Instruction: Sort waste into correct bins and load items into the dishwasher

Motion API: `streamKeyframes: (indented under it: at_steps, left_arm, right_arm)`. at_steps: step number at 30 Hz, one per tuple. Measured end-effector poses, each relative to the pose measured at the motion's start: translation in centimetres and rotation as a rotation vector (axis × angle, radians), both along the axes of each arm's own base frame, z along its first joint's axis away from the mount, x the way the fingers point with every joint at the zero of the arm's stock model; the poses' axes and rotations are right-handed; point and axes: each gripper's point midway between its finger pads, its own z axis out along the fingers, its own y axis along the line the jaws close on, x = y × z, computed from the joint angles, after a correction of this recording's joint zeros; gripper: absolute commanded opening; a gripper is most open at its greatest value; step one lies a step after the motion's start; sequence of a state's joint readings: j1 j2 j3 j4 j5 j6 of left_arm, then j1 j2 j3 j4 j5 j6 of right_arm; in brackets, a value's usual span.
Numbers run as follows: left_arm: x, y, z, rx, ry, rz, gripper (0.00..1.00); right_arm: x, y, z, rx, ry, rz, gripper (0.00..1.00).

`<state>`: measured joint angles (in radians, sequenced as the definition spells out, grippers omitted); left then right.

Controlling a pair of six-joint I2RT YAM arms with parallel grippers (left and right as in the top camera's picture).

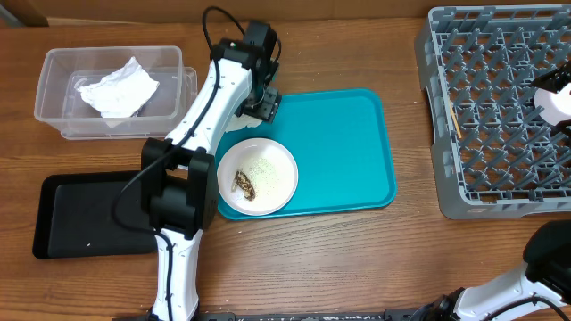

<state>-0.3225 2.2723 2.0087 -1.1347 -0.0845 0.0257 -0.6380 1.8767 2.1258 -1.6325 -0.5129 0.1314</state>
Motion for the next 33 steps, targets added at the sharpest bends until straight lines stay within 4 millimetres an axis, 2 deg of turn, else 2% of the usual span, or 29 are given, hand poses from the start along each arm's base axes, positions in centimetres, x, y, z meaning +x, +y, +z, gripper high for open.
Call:
streamKeyframes:
  at_steps: [8,15,21,23,26,29,31,32,33]
  left_arm:
    - [-0.2,0.3,-3.8,0.013,-0.005,-0.025,0.7]
    - [1.3,-0.1,-4.1,-0.006,-0.068,-0.025,0.7]
    - [1.2,-0.1,-5.0,-0.001,-0.055,-0.025,0.69]
    - [1.1,-0.1,-5.8,-0.001,-0.039,-0.025,0.63]
    - [1.1,0.0,-5.8,0.003,-0.041,-0.024,0.54]
    - [1.0,0.1,-5.8,0.009,-0.038,-0.022,0.24]
    - [0.8,0.3,-5.7,0.018,-0.024,-0.003,0.09]
    - [0.8,0.4,-5.7,0.023,-0.018,0.016,0.04]
    - [0.7,0.5,-5.6,0.028,-0.012,0.021,0.04]
  right_arm:
    - [0.0,0.0,0.0,0.0,0.0,0.0,1.0]
    - [0.0,0.0,0.0,0.001,0.0,0.0,1.0]
    - [0.0,0.0,0.0,0.0,0.0,0.0,1.0]
    - [0.0,0.0,0.0,0.0,0.0,0.0,1.0]
    - [0.0,0.0,0.0,0.001,0.0,0.0,1.0]
    - [0.0,0.0,0.0,0.0,0.0,0.0,1.0]
    - [0.0,0.0,0.0,0.0,0.001,0.0,1.0]
    - [0.0,0.0,0.0,0.0,0.0,0.0,1.0]
    - [0.0,0.0,0.0,0.0,0.001,0.0,1.0]
